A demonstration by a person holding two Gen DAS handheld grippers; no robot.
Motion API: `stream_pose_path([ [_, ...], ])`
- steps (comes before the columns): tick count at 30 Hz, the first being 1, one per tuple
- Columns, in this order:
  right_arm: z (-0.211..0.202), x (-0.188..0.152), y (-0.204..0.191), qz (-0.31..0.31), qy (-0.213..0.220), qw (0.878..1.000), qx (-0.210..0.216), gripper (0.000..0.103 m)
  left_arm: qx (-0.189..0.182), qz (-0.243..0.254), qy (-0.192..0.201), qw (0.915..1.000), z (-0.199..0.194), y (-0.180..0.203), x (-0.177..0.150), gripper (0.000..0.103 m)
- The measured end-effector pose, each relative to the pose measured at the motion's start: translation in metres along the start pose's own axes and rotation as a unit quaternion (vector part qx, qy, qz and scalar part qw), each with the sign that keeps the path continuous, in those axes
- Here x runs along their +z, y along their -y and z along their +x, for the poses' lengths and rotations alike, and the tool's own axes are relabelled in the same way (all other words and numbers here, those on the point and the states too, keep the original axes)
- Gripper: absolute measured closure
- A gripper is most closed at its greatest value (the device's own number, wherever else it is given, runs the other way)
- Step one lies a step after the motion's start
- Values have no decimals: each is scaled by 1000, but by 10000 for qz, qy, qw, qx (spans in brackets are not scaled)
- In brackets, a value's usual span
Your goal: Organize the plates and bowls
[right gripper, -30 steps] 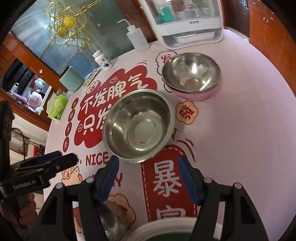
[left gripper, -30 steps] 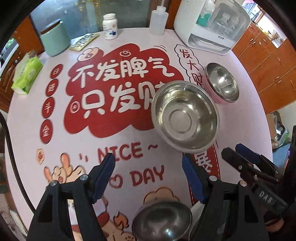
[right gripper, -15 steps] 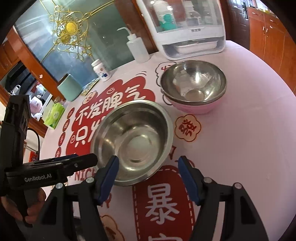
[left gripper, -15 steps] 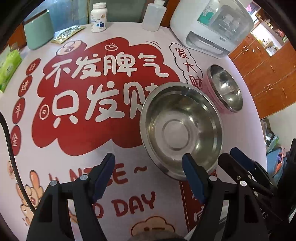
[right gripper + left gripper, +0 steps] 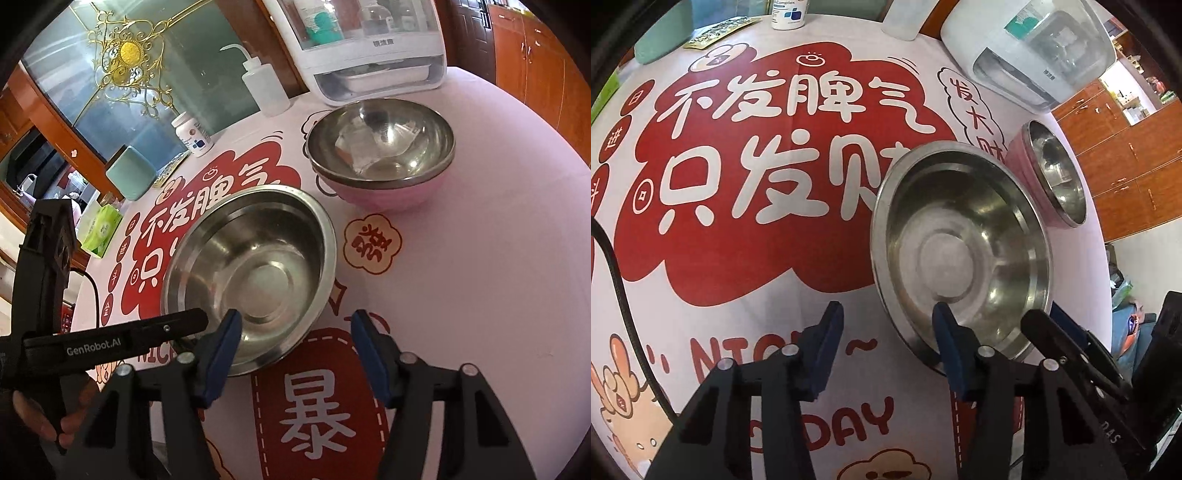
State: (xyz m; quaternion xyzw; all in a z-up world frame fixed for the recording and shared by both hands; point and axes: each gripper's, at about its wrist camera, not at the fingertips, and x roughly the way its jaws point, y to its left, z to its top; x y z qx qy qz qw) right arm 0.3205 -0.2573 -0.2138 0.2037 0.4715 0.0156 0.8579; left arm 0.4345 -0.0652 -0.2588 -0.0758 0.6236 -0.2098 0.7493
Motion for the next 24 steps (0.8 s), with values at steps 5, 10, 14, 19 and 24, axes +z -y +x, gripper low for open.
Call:
stream_pose_path([
  [5, 1, -1, -2, -28, -32, 10000, 11, 68, -114, -6, 62, 9999, -1, 4, -2, 70],
  [10, 0, -1, -2, -47, -42, 10000, 5, 76, -70, 132, 158, 9998, -3, 11, -6, 85],
  [14, -2, -2, 0, 47, -86, 9999, 97, 82, -54, 70, 107, 9999, -4, 9, -8, 85],
  [19, -5, -7, -2, 70, -144, 9998, 132, 82, 15, 47, 109, 9999, -10, 8, -14, 85],
  [24, -12, -11, -4, 117, -157, 9996, 197, 82, 10, 18, 114, 9999, -18, 8, -23, 85],
])
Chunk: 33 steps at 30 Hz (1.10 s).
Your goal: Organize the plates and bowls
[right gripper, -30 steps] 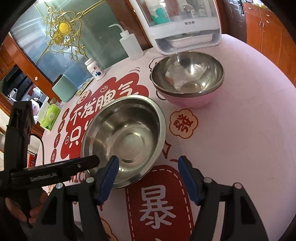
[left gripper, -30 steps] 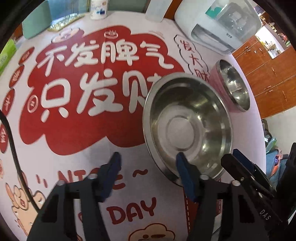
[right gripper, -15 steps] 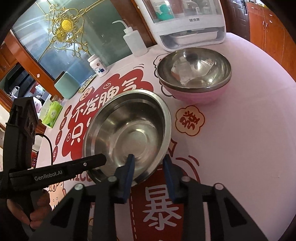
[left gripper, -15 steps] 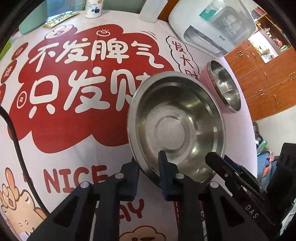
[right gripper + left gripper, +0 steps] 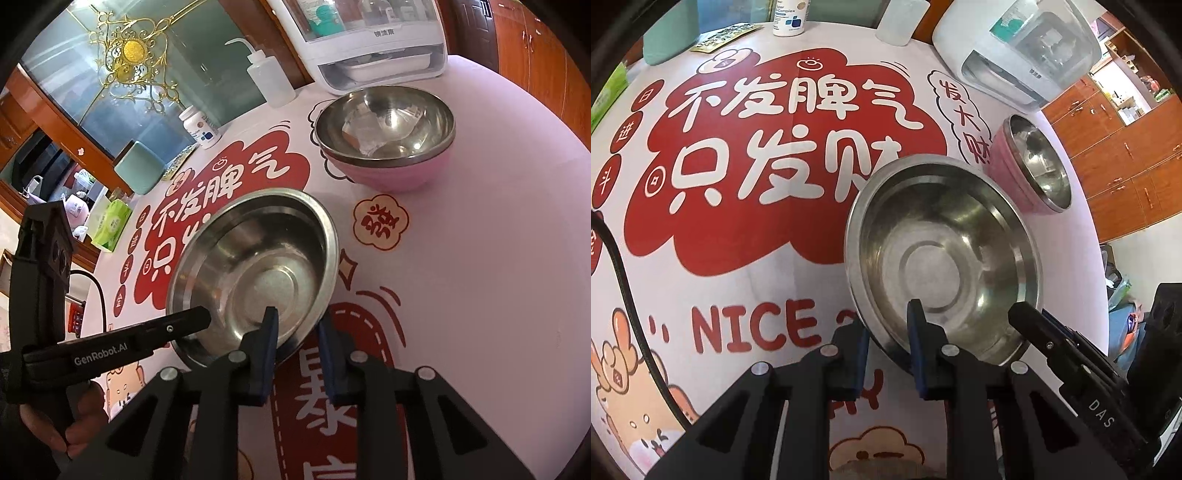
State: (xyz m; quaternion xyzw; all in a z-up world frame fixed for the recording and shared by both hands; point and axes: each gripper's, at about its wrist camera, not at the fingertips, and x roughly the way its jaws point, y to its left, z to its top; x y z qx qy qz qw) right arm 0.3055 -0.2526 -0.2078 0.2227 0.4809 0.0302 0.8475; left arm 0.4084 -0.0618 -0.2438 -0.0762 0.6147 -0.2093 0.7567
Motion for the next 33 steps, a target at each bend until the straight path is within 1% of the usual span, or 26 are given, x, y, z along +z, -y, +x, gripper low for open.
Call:
stream_pose_path([
  [5, -12, -5, -6, -47, 46, 10000, 29, 82, 17, -12, 56, 10000, -11, 2, -9, 85],
  [15, -46, -19, -20, -228, 230, 9994, 101, 82, -2, 45, 275, 9996, -46, 9, -33, 84],
  [24, -77, -39, -33, -390, 365, 9984, 189, 82, -49, 81, 503, 9987, -79, 10, -64, 84],
  [33, -107, -61, -47, -626, 543, 9963, 245, 82, -100, 132, 781, 9968, -112, 9, -101, 83],
])
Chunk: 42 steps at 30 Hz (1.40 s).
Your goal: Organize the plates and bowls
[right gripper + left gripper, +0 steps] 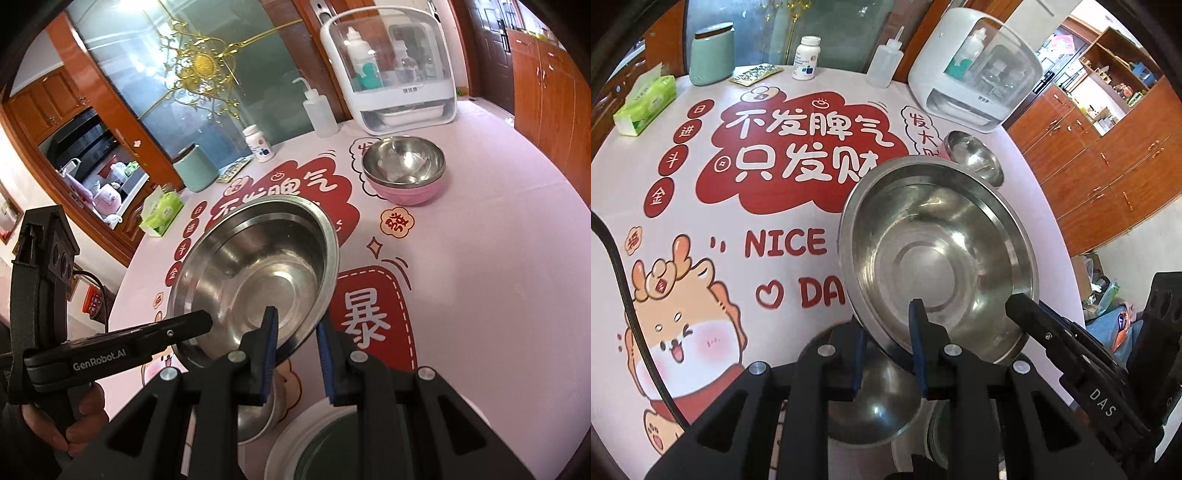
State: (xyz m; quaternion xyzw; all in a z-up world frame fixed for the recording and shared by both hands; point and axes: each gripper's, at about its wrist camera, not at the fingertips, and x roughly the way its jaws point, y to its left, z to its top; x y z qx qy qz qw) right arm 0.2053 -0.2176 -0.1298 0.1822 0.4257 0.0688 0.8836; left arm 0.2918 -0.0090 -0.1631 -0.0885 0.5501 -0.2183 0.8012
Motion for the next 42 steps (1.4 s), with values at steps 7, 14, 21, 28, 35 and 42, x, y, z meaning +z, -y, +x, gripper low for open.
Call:
stream_pose_path([
  [7, -21, -18, -14, -186, 81, 9998, 23, 82, 6, 79, 111, 9999, -25, 1, -25, 82],
  [14, -35, -42, -30, -487, 83, 9988, -22, 82, 38, 135, 192, 9997, -46, -2, -60, 80],
  [21, -45, -68, -44, -640, 19, 9979, 19, 82, 72, 52, 218, 9997, -59, -12, -92, 80],
  [28, -49, -93, -60, -860, -112, 9961, 173, 82, 171, 12, 206, 9996, -74, -26, -122, 79],
  [35, -43, -109, -82, -1342, -390, 9891, 466, 79, 347, -59, 179, 9992, -87, -46, -147, 78],
  [42, -31, -120, -104, -1819, -720, 9778, 755, 79, 491, -343, 83, 9982, -95, -70, -165, 77],
])
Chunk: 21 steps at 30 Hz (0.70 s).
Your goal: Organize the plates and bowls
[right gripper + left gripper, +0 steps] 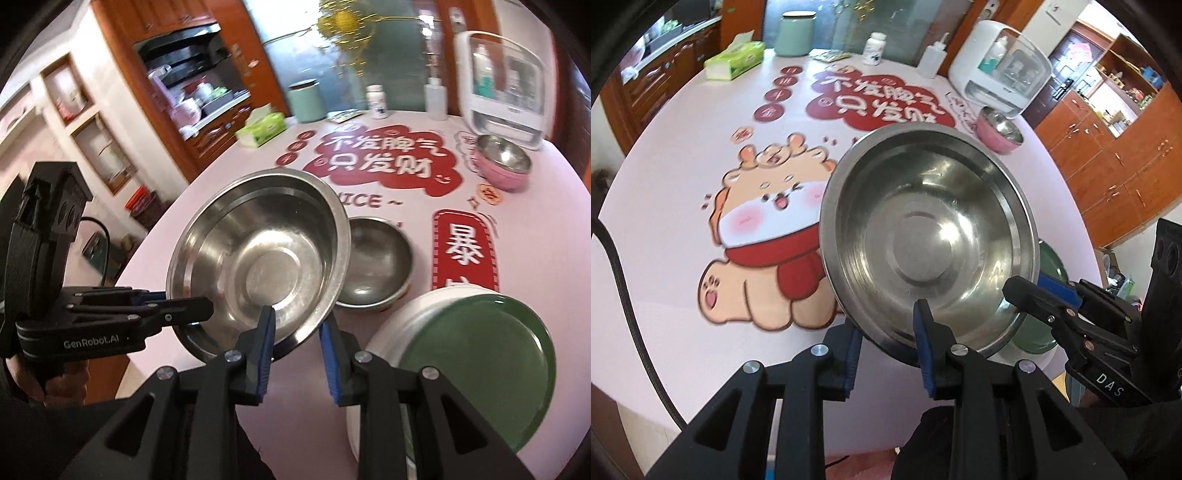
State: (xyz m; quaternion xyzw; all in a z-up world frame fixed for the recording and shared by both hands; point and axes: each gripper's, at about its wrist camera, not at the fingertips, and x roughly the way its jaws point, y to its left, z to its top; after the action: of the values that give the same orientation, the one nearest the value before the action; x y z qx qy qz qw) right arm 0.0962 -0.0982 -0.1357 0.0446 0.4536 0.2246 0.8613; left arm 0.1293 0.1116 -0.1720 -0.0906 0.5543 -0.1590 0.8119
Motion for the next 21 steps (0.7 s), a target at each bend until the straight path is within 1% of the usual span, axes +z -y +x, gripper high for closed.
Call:
stream_pose_path([
  [5, 14, -6, -11, -220, -329, 9992, 90, 78, 30, -217, -224, 9995, 6, -14, -14, 77],
  [12, 29, -21, -16, -291, -760, 9966, 158, 78, 8, -415, -598, 9973, 22, -29, -33, 77],
  [16, 37, -30, -15, -246, -1040, 9942, 124, 77, -27, -506, -833, 9952, 34, -33, -43, 77],
  [21, 38, -34, -17, -246, -1161, 9929, -75, 76, -90, -470, -947, 9944, 47, -31, -46, 76],
])
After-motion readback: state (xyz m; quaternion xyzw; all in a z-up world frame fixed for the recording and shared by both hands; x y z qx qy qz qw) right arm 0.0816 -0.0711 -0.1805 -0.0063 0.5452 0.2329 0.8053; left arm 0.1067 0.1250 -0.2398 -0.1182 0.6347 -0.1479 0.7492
